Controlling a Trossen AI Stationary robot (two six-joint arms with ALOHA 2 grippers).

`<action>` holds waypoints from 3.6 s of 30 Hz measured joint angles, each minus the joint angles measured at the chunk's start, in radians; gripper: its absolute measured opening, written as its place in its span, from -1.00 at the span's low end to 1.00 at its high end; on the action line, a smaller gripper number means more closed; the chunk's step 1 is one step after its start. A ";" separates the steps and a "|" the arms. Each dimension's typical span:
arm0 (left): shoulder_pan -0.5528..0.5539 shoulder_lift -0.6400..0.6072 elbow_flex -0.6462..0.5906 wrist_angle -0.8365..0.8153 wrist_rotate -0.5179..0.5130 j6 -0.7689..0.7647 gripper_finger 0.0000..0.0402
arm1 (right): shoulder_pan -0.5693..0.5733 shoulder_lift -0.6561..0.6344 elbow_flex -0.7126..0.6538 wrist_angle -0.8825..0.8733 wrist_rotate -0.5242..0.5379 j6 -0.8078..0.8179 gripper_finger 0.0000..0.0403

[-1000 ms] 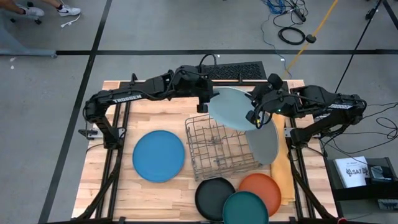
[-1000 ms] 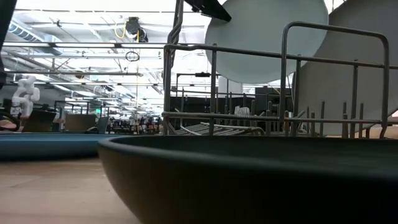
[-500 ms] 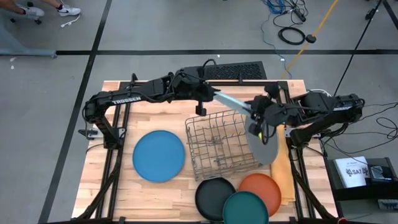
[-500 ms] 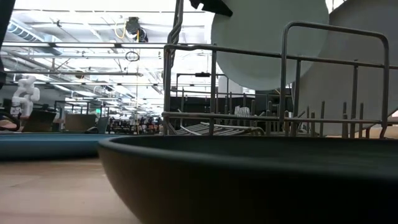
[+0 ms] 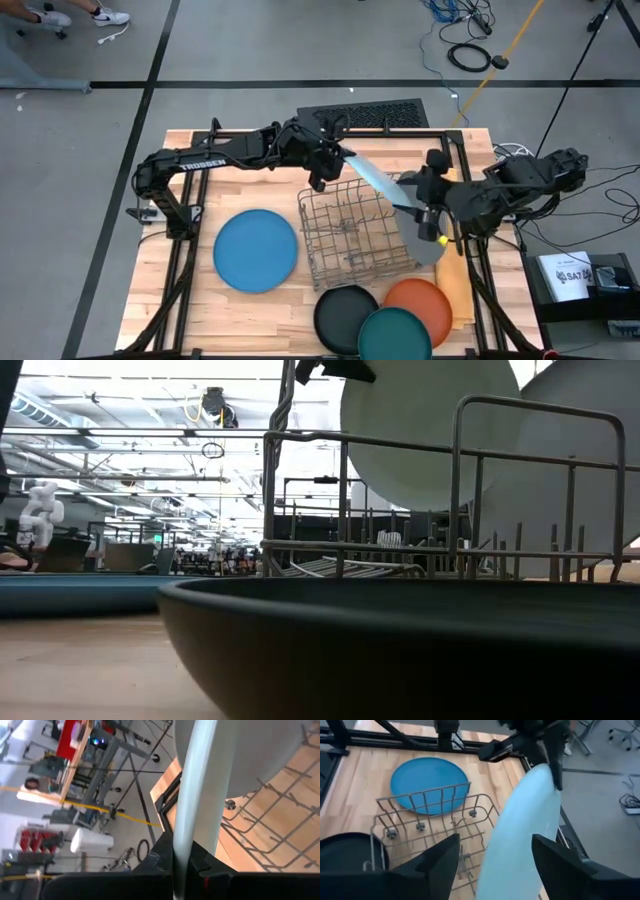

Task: Sort dishes
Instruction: Put the light blue plate into the dish rack

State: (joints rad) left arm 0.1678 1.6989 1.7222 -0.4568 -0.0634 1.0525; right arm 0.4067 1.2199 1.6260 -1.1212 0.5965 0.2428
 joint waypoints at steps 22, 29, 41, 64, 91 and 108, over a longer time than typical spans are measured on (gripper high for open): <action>-0.202 0.001 -0.001 -0.016 -0.071 0.424 -1.00 | 0.081 -0.179 0.000 0.071 0.006 0.003 0.16; -0.263 0.026 -0.002 -0.009 -0.103 0.461 -1.00 | 0.081 -0.166 0.000 0.071 0.006 0.001 0.16; -0.302 0.116 -0.002 0.057 -0.268 0.481 -1.00 | 0.081 -0.156 0.000 0.071 0.005 0.006 0.16; -0.348 0.174 -0.001 0.129 -0.424 0.462 -1.00 | 0.080 -0.153 0.000 0.070 0.005 0.003 0.16; -0.289 0.174 -0.001 0.123 -0.046 0.246 -0.99 | 0.080 -0.153 0.000 0.072 0.013 0.006 0.16; -0.286 0.174 0.000 0.128 -0.001 0.317 -0.87 | 0.080 -0.153 0.000 0.072 0.013 0.006 0.16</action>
State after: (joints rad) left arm -0.1178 1.8725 1.7218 -0.3292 -0.0646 1.3697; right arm 0.4862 1.0668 1.6257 -1.0491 0.6090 0.2493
